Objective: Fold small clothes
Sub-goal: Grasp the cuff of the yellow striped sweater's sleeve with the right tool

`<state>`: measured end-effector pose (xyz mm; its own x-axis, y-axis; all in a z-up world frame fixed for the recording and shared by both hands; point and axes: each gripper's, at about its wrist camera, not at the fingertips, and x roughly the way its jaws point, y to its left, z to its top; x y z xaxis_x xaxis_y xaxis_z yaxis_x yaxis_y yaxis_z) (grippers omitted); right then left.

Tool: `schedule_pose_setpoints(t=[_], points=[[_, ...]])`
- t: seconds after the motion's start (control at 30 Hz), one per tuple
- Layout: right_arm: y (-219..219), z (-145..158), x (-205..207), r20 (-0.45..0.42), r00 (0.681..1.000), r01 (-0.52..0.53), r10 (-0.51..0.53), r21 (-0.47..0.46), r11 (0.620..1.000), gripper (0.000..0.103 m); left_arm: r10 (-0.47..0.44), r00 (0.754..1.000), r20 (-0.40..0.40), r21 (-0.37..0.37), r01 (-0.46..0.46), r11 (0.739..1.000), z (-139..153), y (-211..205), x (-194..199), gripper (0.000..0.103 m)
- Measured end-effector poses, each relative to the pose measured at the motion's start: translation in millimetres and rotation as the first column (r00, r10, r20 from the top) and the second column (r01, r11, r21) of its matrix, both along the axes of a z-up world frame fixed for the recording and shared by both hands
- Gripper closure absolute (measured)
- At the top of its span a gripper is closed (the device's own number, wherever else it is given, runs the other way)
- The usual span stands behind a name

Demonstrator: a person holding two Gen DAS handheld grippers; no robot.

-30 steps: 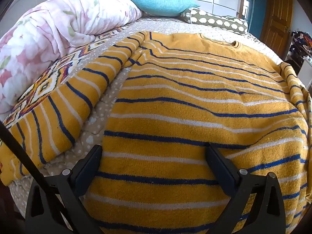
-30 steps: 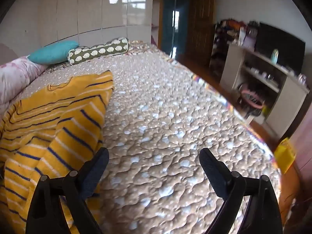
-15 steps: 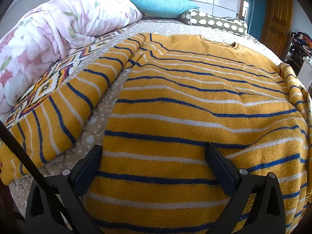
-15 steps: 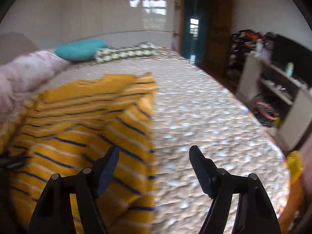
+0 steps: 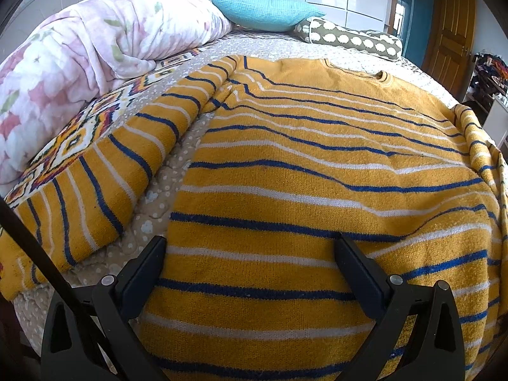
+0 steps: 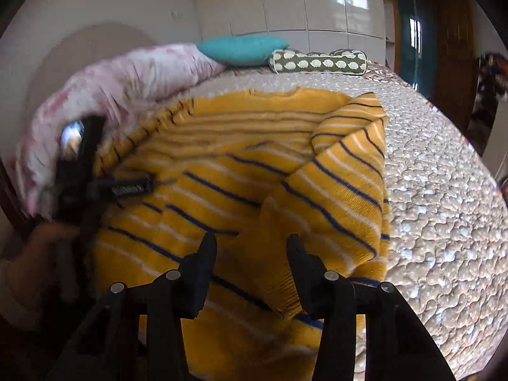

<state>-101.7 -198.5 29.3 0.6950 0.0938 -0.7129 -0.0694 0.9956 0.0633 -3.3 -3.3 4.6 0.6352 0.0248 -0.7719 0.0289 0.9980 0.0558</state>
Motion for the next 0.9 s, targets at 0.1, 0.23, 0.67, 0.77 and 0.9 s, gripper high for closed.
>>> schedule_pose_setpoints(t=[0.1, 0.23, 0.67, 0.77, 0.9], points=[[0, -9, 7, -0.019, 1.000, -0.001, 0.001, -0.015, 1.000, 0.055, 0.000, 1.000, 0.003, 0.003, 0.000, 1.000, 0, 0, 0, 0.000], [-14, 1, 4, -0.026, 0.999, 0.027, -0.026, 0.024, 0.999, 0.096, 0.000, 1.000, 0.005, 0.003, 0.000, 1.000, 0, 0, 0, 0.000], [-266, 46, -17, 0.009, 0.722, 0.677, -0.692, -0.217, 0.704, 0.096, 0.000, 1.000, 0.010, 0.004, 0.000, 1.000, 0, 1, -1, 0.000], [-286, 45, -20, -0.017, 0.678, 0.711, -0.735, -0.239, 0.661, 0.092, 0.000, 1.000, 0.011, 0.006, 0.000, 1.000, 0, 1, -1, 0.000], [-264, 55, -36, -0.015, 0.724, 0.683, -0.690, -0.123, 0.720, 0.086, 0.000, 1.000, 0.007, -0.004, 0.000, 1.000, 0, 2, -1, 0.000]])
